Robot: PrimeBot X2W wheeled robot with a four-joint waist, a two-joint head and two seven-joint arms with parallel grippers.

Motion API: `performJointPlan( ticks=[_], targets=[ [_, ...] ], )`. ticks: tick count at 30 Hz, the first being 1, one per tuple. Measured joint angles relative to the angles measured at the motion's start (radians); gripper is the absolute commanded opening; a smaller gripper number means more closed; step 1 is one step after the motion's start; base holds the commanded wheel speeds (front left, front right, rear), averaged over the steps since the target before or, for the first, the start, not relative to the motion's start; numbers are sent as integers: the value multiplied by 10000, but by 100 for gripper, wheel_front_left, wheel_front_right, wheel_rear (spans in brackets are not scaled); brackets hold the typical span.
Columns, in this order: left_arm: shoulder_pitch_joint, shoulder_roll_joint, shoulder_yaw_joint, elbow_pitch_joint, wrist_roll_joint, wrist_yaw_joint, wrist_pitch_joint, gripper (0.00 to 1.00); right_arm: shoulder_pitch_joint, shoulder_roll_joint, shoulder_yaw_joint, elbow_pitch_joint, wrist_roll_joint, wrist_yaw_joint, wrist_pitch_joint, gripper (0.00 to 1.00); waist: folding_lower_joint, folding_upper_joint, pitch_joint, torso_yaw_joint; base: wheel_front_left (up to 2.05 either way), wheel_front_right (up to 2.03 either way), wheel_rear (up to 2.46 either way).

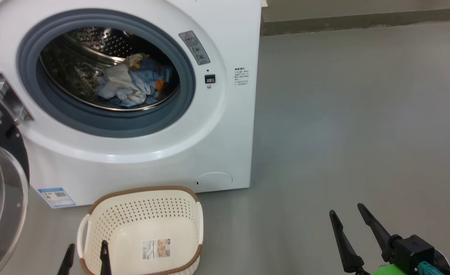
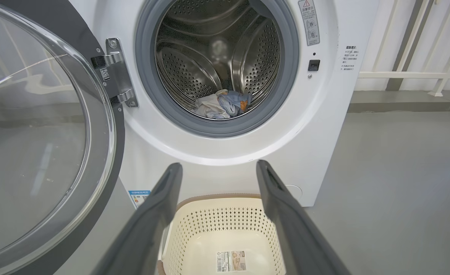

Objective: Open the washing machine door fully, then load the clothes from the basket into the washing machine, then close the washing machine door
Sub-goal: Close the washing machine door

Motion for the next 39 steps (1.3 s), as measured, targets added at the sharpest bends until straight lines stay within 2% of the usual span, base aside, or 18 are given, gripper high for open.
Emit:
performJointPlan(
  ticks=[8,39],
  targets=[
    [0,13,-31,0,-2,0,-10,100,0,0,-17,2,-4,0,29,100,0,0,17,29,-70,70,0],
    [-48,48,-219,-8,0,8,-15,100,4,0,-117,-6,-88,0,33,100,0,0,-5,397,0,0,0]
  ],
)
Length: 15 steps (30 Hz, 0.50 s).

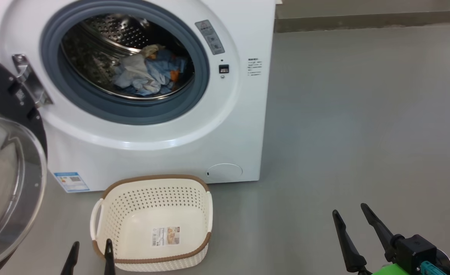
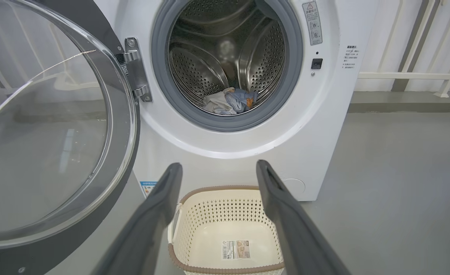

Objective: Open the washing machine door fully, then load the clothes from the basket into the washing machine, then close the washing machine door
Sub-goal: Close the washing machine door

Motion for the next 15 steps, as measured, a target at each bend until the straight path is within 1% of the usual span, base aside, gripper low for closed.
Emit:
performJointPlan(
  ticks=[7,15],
  targets=[
    [-227,12,2,-111,0,48,-73,100,12,0,-6,-13,0,0,44,100,0,0,51,635,0,0,0],
    [-270,10,36,-161,0,82,-77,100,-63,2,0,-8,-84,0,40,100,0,0,265,1754,0,0,0]
  ],
)
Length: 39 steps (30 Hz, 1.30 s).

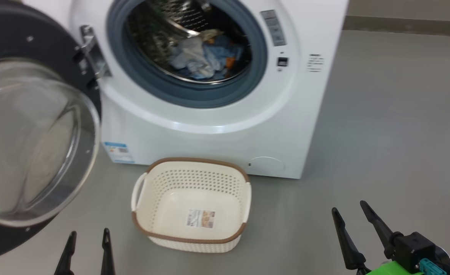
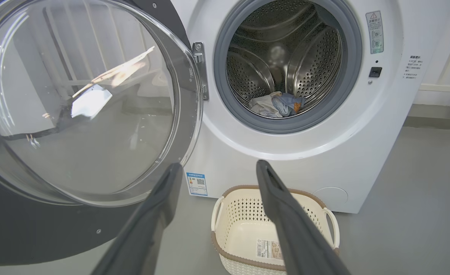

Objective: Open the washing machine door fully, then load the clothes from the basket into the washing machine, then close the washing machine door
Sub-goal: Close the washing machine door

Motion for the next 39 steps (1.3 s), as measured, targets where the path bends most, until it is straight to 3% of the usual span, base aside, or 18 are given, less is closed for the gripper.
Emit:
performJointPlan(
  ticks=[21,39],
  targets=[
    [-317,-328,134,6,12,-94,-12,100,-291,-4,150,56,-84,0,0,100,0,0,430,2989,0,0,0],
    [-319,-671,435,88,336,-360,-12,100,-417,-10,259,75,-88,0,46,100,1,0,545,3233,0,0,0]
  ],
)
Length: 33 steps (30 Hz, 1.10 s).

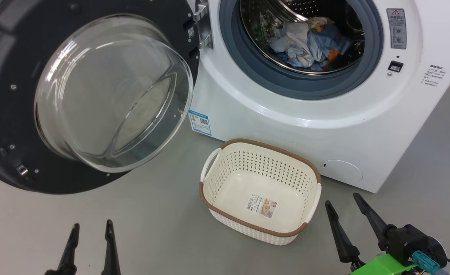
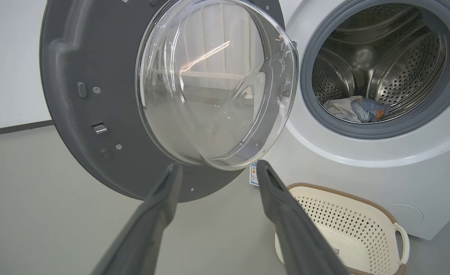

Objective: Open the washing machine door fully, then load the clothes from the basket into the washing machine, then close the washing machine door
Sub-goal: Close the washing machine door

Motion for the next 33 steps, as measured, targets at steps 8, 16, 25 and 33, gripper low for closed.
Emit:
performJointPlan(
  ticks=[8,16,25,33],
  targets=[
    [0,-50,77,44,73,-104,0,0,0,0,17,6,0,0,13,100,0,0,-25,-22,0,0,0],
    [0,-130,182,104,75,-355,0,0,5,0,19,12,0,0,48,100,0,0,-83,-8,0,0,0],
    [0,-842,700,-380,-1651,-1572,-2,0,6,0,27,-33,-104,0,132,100,0,0,-30,14,0,0,0],
    [-10,-1129,1233,-1511,-10119,-3018,222,0,5,-2,33,-119,-105,0,221,100,0,0,-1,22,0,0,0]
  ],
)
